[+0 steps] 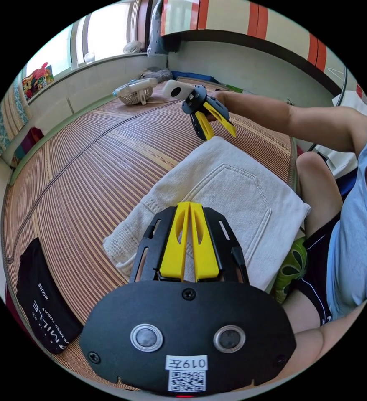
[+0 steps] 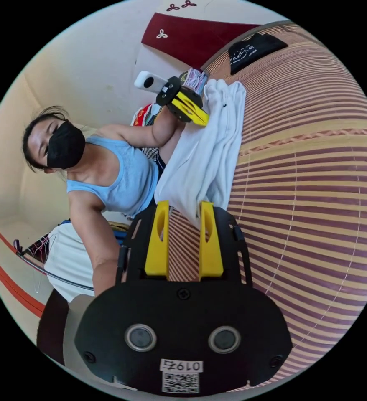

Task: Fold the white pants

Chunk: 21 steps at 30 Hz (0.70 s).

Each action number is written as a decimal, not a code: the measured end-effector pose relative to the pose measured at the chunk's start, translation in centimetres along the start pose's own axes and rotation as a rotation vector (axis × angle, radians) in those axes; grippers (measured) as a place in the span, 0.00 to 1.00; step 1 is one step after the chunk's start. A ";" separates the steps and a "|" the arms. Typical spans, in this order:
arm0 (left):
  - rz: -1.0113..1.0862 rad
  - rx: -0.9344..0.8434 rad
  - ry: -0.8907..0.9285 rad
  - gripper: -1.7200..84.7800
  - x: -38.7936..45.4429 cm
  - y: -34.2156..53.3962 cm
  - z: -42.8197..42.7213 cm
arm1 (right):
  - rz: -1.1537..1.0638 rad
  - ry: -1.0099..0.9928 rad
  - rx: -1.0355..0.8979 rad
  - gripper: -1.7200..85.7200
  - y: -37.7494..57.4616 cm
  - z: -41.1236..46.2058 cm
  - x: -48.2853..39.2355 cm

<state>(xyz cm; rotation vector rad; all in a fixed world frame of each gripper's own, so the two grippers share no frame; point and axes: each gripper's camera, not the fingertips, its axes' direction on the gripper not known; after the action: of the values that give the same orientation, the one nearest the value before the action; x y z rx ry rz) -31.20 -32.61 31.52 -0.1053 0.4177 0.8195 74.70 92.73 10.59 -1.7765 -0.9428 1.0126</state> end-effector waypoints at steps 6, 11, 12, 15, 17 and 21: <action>-0.002 -0.006 -0.001 0.03 -0.6 -0.3 0.2 | 0.087 -0.034 -0.070 0.10 -0.9 1.8 3.3; -0.008 -0.005 0.012 0.03 -1.1 -0.4 0.3 | 0.070 0.041 0.001 0.13 1.0 1.6 1.5; -0.010 -0.005 0.017 0.03 -1.2 -0.4 0.4 | 0.066 0.047 0.005 0.13 1.0 1.8 1.3; -0.028 -0.004 0.053 0.03 -1.9 -0.4 0.5 | 0.053 0.074 -0.019 0.13 0.0 3.6 0.9; -0.031 -0.004 0.057 0.03 -2.0 -0.5 0.6 | 0.052 0.084 -0.048 0.12 -1.2 4.9 1.1; -0.015 -0.019 0.031 0.03 -1.3 -0.8 0.8 | 0.050 0.068 -0.100 0.09 -2.6 6.8 1.1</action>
<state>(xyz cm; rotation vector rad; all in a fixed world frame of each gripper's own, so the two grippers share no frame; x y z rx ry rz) -31.17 -33.87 32.72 -0.1385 0.4377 0.8084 68.51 96.64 10.67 -1.9142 -0.9250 0.9441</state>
